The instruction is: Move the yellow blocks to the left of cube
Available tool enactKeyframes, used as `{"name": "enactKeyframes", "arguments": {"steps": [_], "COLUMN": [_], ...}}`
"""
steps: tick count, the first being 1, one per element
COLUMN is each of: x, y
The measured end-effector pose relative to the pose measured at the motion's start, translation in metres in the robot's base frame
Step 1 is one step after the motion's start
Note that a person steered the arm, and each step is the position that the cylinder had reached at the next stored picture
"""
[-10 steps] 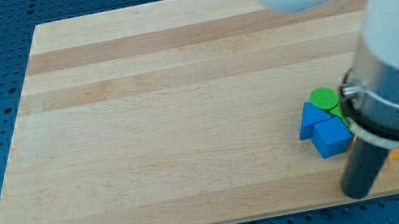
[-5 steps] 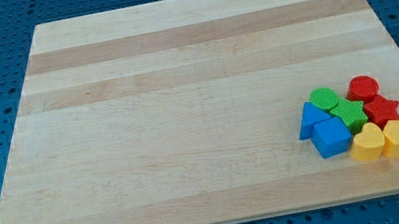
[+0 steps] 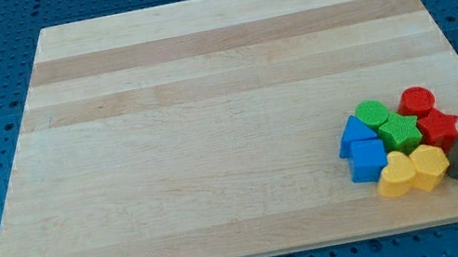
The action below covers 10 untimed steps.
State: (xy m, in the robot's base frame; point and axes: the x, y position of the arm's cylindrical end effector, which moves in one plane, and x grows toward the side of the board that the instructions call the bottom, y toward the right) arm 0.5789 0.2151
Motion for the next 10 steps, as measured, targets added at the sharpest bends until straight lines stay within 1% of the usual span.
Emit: {"name": "enactKeyframes", "arguments": {"steps": [3,4,8,10], "x": [0.007,0.017,0.021,0.021], "y": [-0.023,-0.042,-0.137,-0.157]}}
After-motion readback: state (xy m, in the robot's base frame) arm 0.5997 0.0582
